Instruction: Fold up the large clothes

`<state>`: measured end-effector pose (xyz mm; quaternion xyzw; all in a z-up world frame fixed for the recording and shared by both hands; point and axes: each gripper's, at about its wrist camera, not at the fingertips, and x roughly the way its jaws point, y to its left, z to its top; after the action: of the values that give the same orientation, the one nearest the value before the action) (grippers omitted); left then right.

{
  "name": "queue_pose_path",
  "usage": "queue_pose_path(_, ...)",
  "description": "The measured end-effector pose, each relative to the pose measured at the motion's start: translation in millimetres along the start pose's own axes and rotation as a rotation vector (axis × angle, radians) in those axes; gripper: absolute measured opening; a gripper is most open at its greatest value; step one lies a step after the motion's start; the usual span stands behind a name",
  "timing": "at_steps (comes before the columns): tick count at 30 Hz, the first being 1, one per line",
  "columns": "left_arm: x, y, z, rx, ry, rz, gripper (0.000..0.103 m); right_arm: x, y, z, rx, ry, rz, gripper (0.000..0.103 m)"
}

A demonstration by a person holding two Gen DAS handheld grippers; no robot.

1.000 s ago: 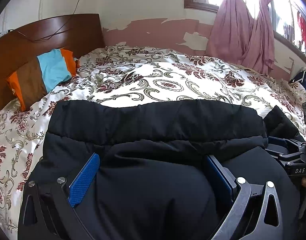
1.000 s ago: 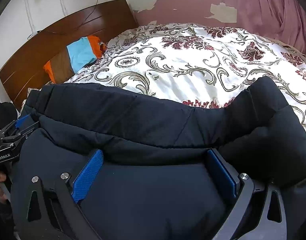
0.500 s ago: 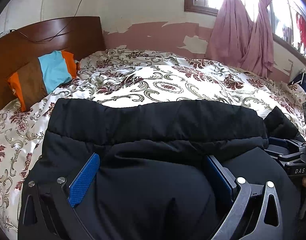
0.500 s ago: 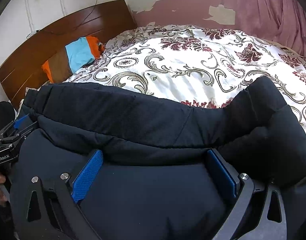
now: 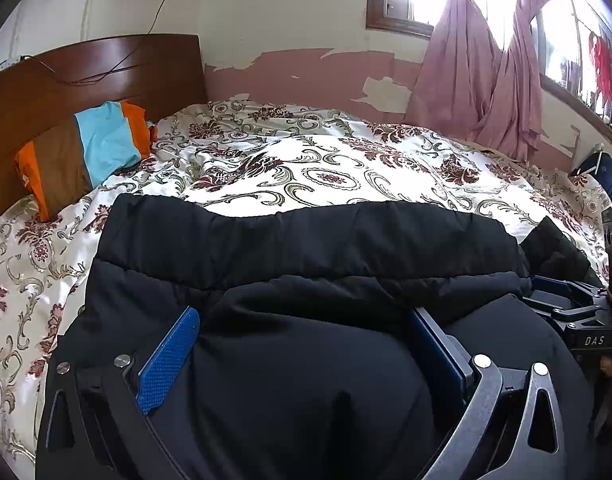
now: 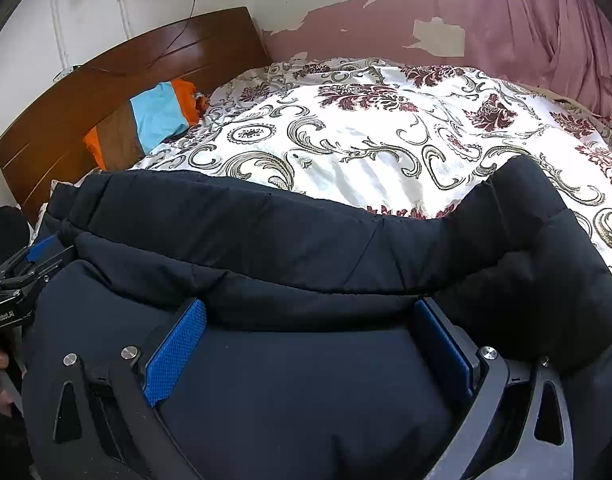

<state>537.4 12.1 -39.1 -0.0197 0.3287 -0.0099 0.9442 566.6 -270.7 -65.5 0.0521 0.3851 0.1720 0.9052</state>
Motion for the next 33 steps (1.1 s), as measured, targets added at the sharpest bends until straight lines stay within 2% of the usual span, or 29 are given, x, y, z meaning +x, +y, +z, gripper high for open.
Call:
queue_pose_path(6, -17, 0, -5, -0.01, 0.022, 0.039, 0.103, -7, 0, 1, -0.003, 0.0, -0.008, 0.101)
queue_pose_path(8, -29, 2, -9, -0.022, 0.01, 0.062, 0.103, -25, 0, 1, -0.002, -0.052, 0.012, 0.101)
queue_pose_path(10, -42, 6, -11, -0.053, -0.008, 0.064, 0.103, -61, 0, -1, 0.0, -0.156, 0.088, 0.101)
queue_pose_path(13, -56, 15, -9, -0.078, -0.021, 0.057, 0.103, -101, -1, -3, -0.043, -0.199, 0.104, 0.101)
queue_pose_path(16, -73, 27, -6, -0.089, -0.044, 0.105, 0.103, -129, -1, -8, -0.15, -0.173, 0.015, 0.101)
queue_pose_path(19, -85, 45, -13, -0.127, -0.032, 0.157, 0.103, -144, -10, -16, -0.231, -0.137, -0.078, 0.101)
queue_pose_path(22, -88, 66, -31, -0.205, 0.03, 0.201, 0.103, -147, -31, -20, -0.208, -0.093, -0.125, 0.101)
queue_pose_path(25, -90, 81, -52, -0.253, 0.074, 0.15, 0.103, -149, -48, -20, -0.153, -0.069, -0.14, 0.101)
queue_pose_path(27, -92, 88, -61, -0.271, 0.083, 0.111, 0.103, -144, -62, -21, -0.111, -0.023, -0.117, 0.101)
queue_pose_path(29, -92, 96, -65, -0.292, 0.088, 0.073, 0.103, -131, -70, -22, -0.086, 0.032, -0.094, 0.101)
queue_pose_path(33, -83, 115, -72, -0.348, 0.114, 0.009, 0.103, -116, -80, -17, -0.073, 0.081, -0.1, 0.101)
